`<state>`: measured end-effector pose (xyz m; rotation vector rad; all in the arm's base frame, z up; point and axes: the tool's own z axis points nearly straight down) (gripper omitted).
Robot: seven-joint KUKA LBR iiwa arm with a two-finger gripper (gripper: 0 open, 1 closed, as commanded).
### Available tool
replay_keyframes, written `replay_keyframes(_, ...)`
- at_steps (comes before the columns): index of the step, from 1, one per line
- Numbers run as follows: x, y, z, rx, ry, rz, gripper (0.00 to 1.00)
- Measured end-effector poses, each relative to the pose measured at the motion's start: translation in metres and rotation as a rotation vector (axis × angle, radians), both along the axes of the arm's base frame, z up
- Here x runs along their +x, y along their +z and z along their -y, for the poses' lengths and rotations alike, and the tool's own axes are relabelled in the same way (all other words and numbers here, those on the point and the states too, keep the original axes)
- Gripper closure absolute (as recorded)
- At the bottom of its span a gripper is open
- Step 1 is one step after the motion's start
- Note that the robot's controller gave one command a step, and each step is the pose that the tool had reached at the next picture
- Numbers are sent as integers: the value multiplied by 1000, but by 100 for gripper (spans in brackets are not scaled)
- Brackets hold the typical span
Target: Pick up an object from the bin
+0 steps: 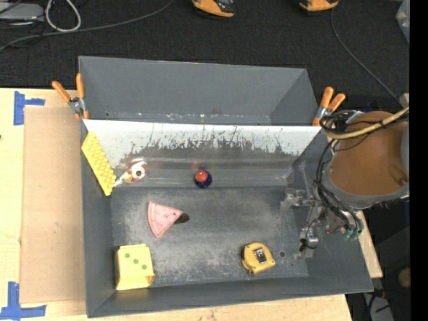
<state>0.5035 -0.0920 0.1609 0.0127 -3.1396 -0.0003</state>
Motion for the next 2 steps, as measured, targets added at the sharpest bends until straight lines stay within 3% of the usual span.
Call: replay_keyframes(2,3,-4,-6,-2,15,1,0)
